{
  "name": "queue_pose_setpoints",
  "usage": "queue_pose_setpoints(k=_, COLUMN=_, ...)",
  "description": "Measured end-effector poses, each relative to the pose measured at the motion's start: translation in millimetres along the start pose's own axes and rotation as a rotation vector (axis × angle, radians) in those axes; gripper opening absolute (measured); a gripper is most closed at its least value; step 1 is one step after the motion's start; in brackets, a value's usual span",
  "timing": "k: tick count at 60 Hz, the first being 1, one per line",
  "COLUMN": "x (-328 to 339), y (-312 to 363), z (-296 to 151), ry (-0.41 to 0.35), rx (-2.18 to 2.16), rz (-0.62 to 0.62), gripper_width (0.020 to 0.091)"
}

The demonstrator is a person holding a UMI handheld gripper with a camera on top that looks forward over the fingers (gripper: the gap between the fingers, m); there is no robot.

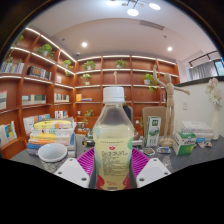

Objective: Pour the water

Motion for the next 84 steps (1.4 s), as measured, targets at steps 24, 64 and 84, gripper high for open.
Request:
queue_pose_setpoints(k=24, x=89, y=8, z=-7, ry=0.081, rx=-0.123, rz=0.02, gripper_width=0.0825)
queue_pose_setpoints(k=64, x=225, y=-20, z=-10, ry=0.116, rx=-0.036, rz=0.194, gripper_width=0.0804)
queue_pose_setpoints(k=84, x=227, y=-11, z=-20, ry=0.064, rx=-0.031, rz=0.172, gripper_width=0.0804)
Point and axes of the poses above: the point between the fingertips, and its own axes, seen from behind it with the camera up: y to the left, z down, x backward, against the way the camera looks, the point moved 2 cm from there along x, backward, against the way the camera looks, and after that the axes turned 4 degrees about -y, right-handed, at the moved point
